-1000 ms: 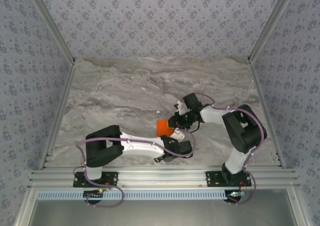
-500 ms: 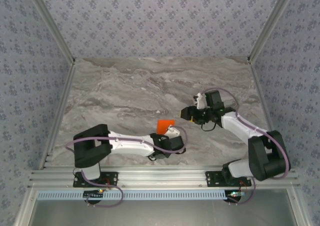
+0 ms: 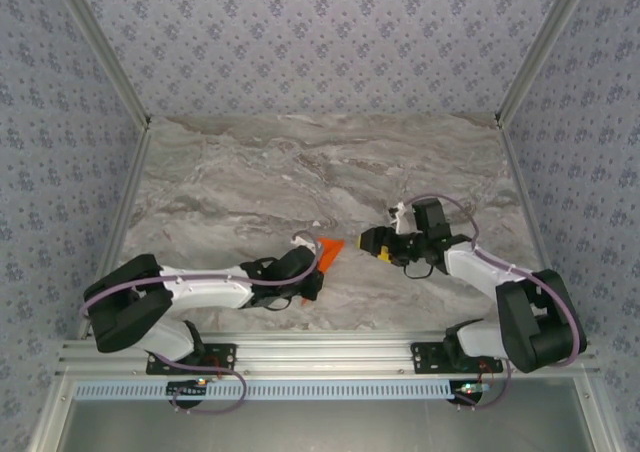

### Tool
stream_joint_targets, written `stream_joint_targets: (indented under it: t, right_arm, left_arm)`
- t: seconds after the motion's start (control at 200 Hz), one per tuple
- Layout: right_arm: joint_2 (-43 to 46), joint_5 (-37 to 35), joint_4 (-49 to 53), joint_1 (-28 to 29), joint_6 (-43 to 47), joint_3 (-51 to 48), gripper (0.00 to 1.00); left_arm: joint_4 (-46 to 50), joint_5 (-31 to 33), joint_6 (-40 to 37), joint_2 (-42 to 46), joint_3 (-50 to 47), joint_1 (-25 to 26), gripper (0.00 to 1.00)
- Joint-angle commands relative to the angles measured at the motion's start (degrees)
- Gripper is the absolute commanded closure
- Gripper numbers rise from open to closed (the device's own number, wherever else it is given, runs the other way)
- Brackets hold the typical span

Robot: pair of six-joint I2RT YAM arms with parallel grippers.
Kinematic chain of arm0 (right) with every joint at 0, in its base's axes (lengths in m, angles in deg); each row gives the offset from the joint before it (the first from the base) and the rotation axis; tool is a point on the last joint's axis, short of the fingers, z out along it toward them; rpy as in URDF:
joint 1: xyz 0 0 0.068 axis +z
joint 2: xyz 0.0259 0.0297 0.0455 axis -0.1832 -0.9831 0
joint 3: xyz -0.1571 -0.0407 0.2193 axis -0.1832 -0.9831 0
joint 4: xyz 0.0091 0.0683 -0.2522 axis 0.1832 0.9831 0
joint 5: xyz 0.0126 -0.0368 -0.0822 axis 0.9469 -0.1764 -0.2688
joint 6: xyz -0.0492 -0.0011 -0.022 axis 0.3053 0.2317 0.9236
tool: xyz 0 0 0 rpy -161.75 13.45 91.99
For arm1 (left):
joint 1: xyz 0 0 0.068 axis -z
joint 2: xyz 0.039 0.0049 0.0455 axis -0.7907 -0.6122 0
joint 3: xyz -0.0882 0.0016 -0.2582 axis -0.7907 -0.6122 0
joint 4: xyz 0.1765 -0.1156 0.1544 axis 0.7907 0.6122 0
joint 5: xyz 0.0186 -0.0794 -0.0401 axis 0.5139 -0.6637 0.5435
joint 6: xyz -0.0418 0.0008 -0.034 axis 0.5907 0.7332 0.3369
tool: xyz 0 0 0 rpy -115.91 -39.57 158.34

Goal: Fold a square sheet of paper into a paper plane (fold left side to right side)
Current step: Perform the fifth fold on the wing at the bottom-center of the table.

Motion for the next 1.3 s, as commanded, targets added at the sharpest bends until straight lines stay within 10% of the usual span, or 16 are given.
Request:
stream_joint_targets:
  t: [0.0,1.294]
  right_arm:
    - [-2.28,-0.12,-6.49,3.21,-4.80,1.86,0.20]
    - [-23.99,-10.74,-1.83,16.28,-7.99,18.43,0.02]
  left_arm:
    - [-9.60,-6.65,3.12,2.19,-1.96,-1.39,0.90]
    - [-18.20,-9.98,7.98,-1.96,-5.44,-3.88,0.97]
